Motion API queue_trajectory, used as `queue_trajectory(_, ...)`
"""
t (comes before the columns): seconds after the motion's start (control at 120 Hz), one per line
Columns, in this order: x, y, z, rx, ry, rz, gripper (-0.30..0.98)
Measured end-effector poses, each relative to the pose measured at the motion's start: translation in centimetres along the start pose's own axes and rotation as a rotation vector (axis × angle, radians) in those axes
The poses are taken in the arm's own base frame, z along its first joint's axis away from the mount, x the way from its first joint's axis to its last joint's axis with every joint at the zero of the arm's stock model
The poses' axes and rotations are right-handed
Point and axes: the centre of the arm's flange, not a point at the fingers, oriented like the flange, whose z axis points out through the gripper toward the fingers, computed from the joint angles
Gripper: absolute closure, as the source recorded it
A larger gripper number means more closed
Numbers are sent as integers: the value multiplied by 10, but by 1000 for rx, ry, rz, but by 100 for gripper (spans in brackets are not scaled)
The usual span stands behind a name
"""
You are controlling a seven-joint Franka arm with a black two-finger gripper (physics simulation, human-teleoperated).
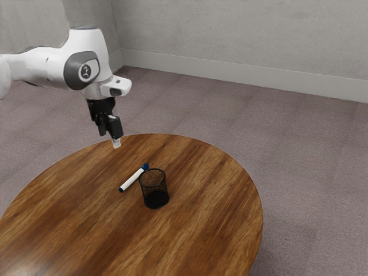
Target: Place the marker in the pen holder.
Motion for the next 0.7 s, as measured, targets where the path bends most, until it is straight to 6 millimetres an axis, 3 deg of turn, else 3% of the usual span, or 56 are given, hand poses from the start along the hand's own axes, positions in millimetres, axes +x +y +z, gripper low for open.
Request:
queue_trajectory(0.075, 6, -6, 32, 9, -3, -47, 2)
queue_trajectory(0.2, 34, -18, 66, 32, 17, -117, 21)
queue_trajectory(0.3, 59, -26, 86, 44, 35, -163, 31)
queue_trajectory(0.417, 74, -36, 110, 45, 37, -222, 37)
queue_trajectory(0.7, 95, -47, 160, 45, 10, -312, 46)
